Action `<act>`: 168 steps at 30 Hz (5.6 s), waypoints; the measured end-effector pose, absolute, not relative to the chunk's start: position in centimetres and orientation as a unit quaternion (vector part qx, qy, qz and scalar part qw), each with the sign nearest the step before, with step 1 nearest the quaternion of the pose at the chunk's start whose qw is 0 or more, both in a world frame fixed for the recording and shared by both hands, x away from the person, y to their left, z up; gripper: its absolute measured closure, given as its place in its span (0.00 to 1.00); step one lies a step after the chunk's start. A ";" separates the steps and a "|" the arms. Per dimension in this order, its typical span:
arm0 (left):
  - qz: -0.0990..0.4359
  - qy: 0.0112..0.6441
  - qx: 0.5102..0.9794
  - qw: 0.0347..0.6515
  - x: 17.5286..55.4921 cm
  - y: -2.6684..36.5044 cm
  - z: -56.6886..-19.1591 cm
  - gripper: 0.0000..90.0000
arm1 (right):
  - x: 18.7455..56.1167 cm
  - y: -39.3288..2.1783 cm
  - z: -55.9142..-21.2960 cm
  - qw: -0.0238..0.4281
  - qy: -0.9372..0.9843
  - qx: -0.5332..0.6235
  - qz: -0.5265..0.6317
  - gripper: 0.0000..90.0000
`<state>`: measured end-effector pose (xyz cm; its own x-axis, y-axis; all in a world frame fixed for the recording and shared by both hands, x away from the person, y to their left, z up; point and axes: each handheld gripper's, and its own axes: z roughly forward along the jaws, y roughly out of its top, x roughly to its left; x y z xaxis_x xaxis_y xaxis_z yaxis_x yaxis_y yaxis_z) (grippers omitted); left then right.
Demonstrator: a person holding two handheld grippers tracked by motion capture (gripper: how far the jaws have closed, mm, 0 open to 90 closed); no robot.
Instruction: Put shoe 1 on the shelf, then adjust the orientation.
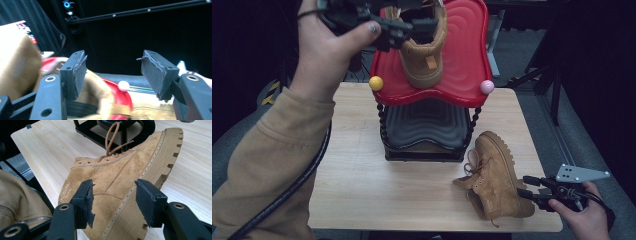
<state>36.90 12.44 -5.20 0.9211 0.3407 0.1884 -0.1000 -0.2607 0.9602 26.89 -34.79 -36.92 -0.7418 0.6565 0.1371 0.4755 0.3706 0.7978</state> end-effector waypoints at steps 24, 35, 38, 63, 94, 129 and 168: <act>0.133 0.089 0.803 0.574 34.5 8.8 -24.6 0.42 | 27.5 -36.5 -38.1 0.115 0.806 0.391 0.429 0.98; 0.113 0.125 0.814 0.556 34.3 8.2 -30.0 0.40 | 27.8 -35.9 -38.7 0.110 0.819 0.380 0.415 0.99; 0.094 0.131 0.810 0.564 34.3 8.2 -30.4 0.40 | 27.9 -35.6 -38.9 0.109 0.823 0.378 0.409 1.00; 0.102 0.140 0.816 0.551 34.3 8.9 -30.9 0.40 | 28.1 -35.9 -39.3 0.114 0.828 0.376 0.400 1.00; 0.103 0.148 0.815 0.551 34.5 9.0 -31.1 0.40 | 27.7 -43.1 -39.8 0.206 0.781 0.487 0.334 1.00; 0.109 0.175 0.822 0.531 33.7 11.0 -32.0 0.40 | 31.0 -42.4 -34.8 0.209 0.759 0.413 0.457 0.47; 0.135 0.230 0.807 0.526 32.8 15.1 -32.5 0.40 | 36.1 -37.9 -34.2 0.186 0.818 0.343 0.423 0.89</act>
<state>32.79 15.09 -32.53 0.8575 0.5139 -0.0235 0.2287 -0.3399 0.9122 36.06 -37.89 -34.22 -0.6951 0.7188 -0.0140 0.4044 0.4070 0.8190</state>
